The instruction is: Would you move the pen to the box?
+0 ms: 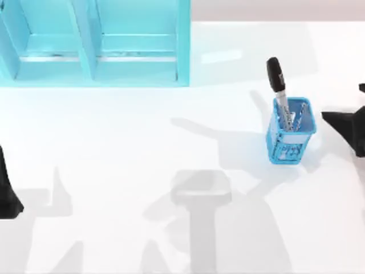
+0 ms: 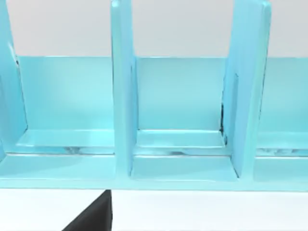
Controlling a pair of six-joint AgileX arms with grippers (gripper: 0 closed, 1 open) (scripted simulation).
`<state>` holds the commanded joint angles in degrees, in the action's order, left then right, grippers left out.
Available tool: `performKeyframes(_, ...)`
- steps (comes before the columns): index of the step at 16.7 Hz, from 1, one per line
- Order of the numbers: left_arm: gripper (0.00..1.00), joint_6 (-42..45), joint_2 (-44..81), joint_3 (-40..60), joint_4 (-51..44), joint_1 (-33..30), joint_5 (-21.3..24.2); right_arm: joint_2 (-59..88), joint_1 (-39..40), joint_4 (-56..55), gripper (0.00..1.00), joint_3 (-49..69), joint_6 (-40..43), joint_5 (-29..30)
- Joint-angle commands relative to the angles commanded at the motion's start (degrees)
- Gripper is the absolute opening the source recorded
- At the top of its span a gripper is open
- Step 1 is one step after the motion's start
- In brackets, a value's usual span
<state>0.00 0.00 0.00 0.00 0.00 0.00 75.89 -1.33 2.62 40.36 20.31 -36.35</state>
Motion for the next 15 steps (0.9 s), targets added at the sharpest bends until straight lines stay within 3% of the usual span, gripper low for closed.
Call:
performKeyframes(6, 1.0, 0.0, 0.0, 0.0, 0.0, 0.0, 0.0, 15.9, -0.2, 1.6, 1.0, 7.9, 4.4, -7.8)
performKeyframes(15, 1.0, 0.0, 0.0, 0.0, 0.0, 0.0, 0.0, 18.9, 1.3, -0.6, 1.0, 9.1, 3.0, -7.2)
